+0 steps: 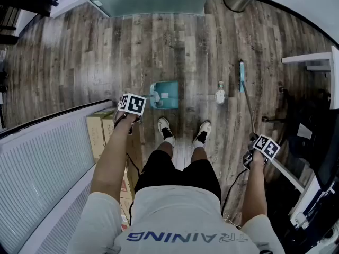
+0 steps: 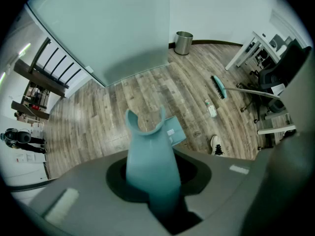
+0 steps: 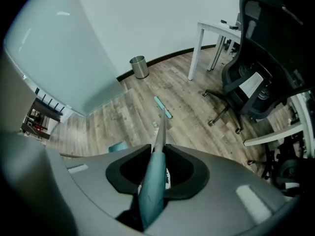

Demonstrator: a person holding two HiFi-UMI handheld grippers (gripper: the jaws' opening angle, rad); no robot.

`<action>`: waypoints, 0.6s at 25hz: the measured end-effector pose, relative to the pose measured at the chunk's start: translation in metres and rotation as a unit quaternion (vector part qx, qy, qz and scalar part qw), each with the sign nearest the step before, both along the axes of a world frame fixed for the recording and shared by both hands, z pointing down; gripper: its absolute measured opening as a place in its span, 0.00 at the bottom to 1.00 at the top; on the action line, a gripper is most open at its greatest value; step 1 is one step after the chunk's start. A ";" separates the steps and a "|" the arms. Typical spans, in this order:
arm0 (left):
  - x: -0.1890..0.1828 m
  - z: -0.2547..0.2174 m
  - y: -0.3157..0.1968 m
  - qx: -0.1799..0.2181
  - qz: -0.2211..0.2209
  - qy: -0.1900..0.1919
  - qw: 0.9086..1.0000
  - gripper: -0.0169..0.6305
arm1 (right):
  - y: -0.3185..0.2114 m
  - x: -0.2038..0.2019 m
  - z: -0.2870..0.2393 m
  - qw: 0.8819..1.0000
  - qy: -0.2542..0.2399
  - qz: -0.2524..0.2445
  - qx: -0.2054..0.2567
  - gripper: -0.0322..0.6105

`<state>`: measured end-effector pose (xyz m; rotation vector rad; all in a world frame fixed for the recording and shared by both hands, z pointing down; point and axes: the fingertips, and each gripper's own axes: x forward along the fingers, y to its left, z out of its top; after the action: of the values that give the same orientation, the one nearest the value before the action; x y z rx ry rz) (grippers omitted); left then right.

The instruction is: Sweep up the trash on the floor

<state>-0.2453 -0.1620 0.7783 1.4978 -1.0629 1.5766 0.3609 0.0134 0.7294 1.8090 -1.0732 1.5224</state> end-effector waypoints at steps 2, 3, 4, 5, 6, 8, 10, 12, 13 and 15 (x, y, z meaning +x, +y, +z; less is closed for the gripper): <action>0.000 0.000 0.000 0.000 0.000 0.000 1.000 0.18 | 0.001 0.013 -0.001 1.000 0.015 0.006 -0.003 0.22; 0.000 0.000 0.000 -0.001 0.000 0.000 1.000 0.18 | 0.002 0.017 -0.001 1.000 0.021 0.007 -0.006 0.22; 0.000 0.000 0.000 -0.001 0.000 -0.001 1.000 0.18 | 0.003 0.020 -0.001 1.000 0.027 0.006 -0.010 0.22; 0.000 0.000 0.000 -0.001 0.000 -0.001 1.000 0.18 | 0.004 0.022 -0.001 0.999 0.030 0.005 -0.013 0.22; 0.001 0.000 0.001 -0.001 0.001 -0.001 1.000 0.18 | 0.005 0.024 0.000 0.999 0.031 0.003 -0.018 0.22; 0.001 -0.001 0.002 -0.001 0.001 -0.001 1.000 0.18 | 0.007 0.026 0.005 0.999 0.028 0.003 -0.027 0.22; 0.000 -0.001 0.002 -0.002 0.000 -0.001 1.000 0.18 | 0.008 0.028 0.013 0.999 0.024 0.003 -0.040 0.22; 0.000 -0.001 0.001 -0.002 0.000 0.000 1.000 0.18 | 0.009 0.029 0.025 0.998 0.027 0.001 -0.057 0.22; 0.000 0.000 0.000 -0.001 0.001 0.000 1.000 0.18 | 0.010 0.028 0.033 0.997 0.032 -0.004 -0.068 0.22; -0.001 0.000 0.000 -0.001 0.001 0.000 1.000 0.18 | 0.015 0.023 0.048 0.994 0.042 -0.024 -0.099 0.22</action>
<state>-0.2459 -0.1617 0.7782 1.4982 -1.0594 1.5792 0.3841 0.0283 0.7772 1.6844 -0.8855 1.4559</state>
